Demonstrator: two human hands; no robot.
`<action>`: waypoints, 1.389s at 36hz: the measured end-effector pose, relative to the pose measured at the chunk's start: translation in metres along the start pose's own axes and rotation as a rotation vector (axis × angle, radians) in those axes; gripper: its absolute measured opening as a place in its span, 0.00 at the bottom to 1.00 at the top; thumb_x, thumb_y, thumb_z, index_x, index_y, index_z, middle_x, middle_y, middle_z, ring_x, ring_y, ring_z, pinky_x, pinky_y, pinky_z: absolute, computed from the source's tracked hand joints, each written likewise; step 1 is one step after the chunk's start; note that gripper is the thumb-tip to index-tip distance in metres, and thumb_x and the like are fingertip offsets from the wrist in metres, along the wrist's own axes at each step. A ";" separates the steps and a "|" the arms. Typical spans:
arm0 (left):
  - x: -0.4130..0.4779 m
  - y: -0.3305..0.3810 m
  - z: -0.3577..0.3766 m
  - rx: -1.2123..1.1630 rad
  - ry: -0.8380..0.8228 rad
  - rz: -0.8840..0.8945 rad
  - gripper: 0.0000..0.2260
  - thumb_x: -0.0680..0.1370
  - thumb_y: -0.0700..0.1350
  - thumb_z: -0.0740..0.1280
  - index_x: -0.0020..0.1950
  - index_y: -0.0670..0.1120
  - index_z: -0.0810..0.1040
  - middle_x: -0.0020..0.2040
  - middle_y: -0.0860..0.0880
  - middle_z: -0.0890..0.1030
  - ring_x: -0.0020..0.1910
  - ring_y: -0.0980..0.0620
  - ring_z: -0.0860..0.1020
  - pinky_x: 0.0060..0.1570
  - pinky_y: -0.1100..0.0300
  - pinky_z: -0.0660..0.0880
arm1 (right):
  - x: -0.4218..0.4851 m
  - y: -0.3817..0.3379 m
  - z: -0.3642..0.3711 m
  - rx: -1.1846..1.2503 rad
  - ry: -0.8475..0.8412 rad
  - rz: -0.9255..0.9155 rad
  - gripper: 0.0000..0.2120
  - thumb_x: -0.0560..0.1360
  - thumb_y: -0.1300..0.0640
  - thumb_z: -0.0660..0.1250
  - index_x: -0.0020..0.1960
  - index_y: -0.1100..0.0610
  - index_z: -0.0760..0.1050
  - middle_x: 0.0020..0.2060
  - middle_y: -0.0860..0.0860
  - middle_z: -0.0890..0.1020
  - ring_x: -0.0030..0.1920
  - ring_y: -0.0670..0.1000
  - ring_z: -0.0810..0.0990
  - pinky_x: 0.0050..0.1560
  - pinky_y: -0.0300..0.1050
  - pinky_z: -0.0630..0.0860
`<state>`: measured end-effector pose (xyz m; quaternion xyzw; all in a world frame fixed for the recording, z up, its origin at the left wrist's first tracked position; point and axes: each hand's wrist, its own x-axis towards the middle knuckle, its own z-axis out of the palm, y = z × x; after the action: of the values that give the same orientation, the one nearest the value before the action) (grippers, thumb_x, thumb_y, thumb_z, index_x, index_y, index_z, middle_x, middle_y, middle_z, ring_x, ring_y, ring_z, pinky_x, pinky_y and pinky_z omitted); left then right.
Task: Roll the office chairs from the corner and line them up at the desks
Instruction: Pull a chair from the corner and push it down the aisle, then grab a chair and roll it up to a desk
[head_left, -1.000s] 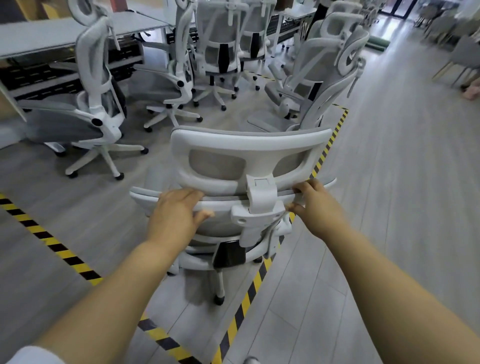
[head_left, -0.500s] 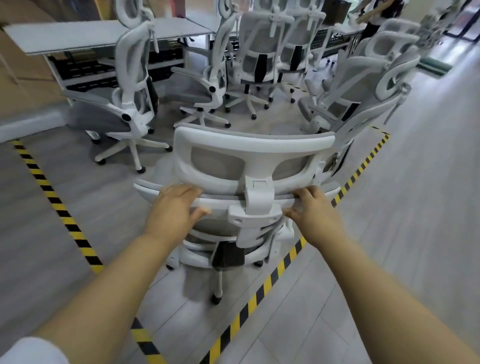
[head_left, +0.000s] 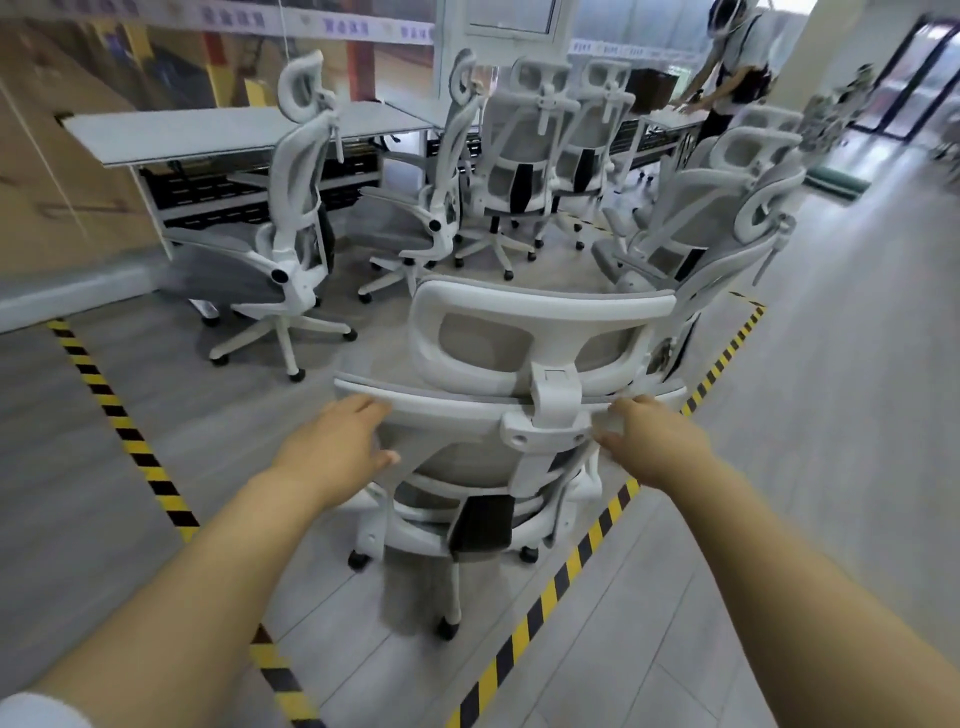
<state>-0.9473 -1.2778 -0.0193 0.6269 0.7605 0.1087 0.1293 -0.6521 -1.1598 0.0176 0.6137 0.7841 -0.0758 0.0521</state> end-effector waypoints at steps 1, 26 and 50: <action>-0.007 -0.007 -0.003 0.012 -0.026 -0.004 0.26 0.75 0.55 0.65 0.72 0.51 0.64 0.71 0.51 0.65 0.68 0.47 0.64 0.63 0.49 0.68 | -0.009 -0.005 -0.001 -0.001 -0.018 0.016 0.17 0.78 0.48 0.58 0.63 0.55 0.70 0.60 0.54 0.74 0.55 0.56 0.74 0.50 0.52 0.75; -0.152 -0.227 -0.080 0.114 -0.170 -0.331 0.19 0.74 0.62 0.63 0.59 0.54 0.74 0.56 0.52 0.76 0.51 0.50 0.74 0.42 0.55 0.73 | -0.085 -0.286 0.033 -0.054 -0.341 -0.399 0.25 0.72 0.39 0.66 0.66 0.49 0.70 0.62 0.51 0.76 0.59 0.55 0.75 0.59 0.51 0.72; 0.072 -0.401 -0.181 0.109 -0.103 -0.404 0.22 0.74 0.62 0.63 0.64 0.54 0.72 0.60 0.51 0.76 0.56 0.49 0.75 0.49 0.54 0.75 | 0.189 -0.490 -0.036 -0.139 -0.304 -0.497 0.29 0.74 0.39 0.64 0.70 0.50 0.64 0.67 0.51 0.72 0.65 0.55 0.71 0.64 0.50 0.68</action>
<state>-1.3920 -1.2837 0.0159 0.4726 0.8679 0.0072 0.1530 -1.1729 -1.0886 0.0470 0.3797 0.8968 -0.1233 0.1908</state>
